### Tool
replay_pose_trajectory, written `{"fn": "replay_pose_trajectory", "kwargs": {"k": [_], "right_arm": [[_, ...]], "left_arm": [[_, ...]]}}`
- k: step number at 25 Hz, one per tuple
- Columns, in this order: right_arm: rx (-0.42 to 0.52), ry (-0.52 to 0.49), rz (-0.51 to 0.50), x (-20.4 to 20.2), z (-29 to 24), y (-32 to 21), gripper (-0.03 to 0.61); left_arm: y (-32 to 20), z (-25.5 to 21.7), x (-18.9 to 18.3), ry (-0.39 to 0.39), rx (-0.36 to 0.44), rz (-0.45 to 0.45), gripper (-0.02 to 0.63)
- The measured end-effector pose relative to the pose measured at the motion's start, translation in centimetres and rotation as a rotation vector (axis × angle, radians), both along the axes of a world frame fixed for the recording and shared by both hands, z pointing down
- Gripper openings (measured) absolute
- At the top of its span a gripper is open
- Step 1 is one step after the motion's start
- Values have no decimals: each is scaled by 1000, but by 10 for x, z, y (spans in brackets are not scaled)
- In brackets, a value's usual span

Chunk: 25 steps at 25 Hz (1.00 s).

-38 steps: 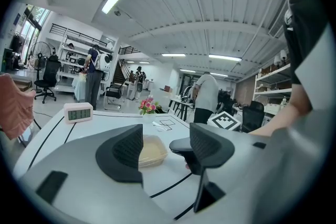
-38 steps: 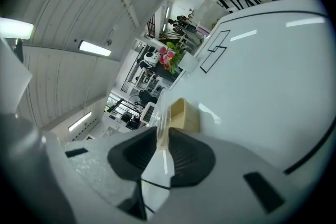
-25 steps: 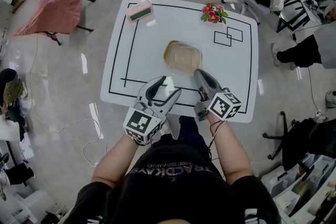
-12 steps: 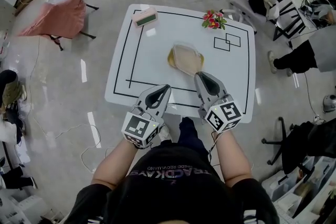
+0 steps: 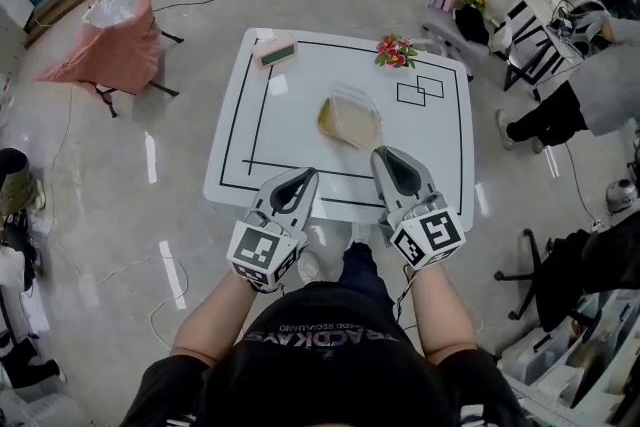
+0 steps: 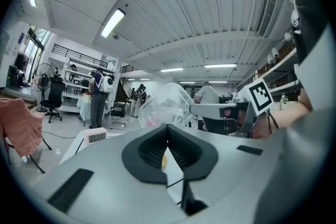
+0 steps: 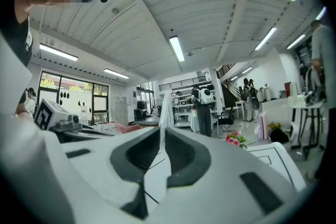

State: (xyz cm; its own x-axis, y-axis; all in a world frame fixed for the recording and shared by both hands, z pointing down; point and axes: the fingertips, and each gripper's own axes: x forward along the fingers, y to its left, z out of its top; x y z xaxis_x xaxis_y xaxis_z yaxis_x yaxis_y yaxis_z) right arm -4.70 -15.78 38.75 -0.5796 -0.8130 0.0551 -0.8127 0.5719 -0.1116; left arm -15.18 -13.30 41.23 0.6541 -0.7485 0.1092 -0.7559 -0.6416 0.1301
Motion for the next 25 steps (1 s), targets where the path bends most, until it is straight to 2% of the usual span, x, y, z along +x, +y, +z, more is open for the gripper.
{"fn": "replay_pose_trajectory", "kwargs": {"k": [6, 12, 25], "right_arm": [[46, 15, 2, 6, -19, 22, 34], [61, 24, -13, 26, -24, 38, 32], [11, -3, -150, 97, -4, 91, 32]], "left_arm": [[15, -13, 4, 10, 32, 7, 3], [31, -15, 18, 13, 37, -23, 4], [94, -7, 105, -9, 1, -137, 3]]}}
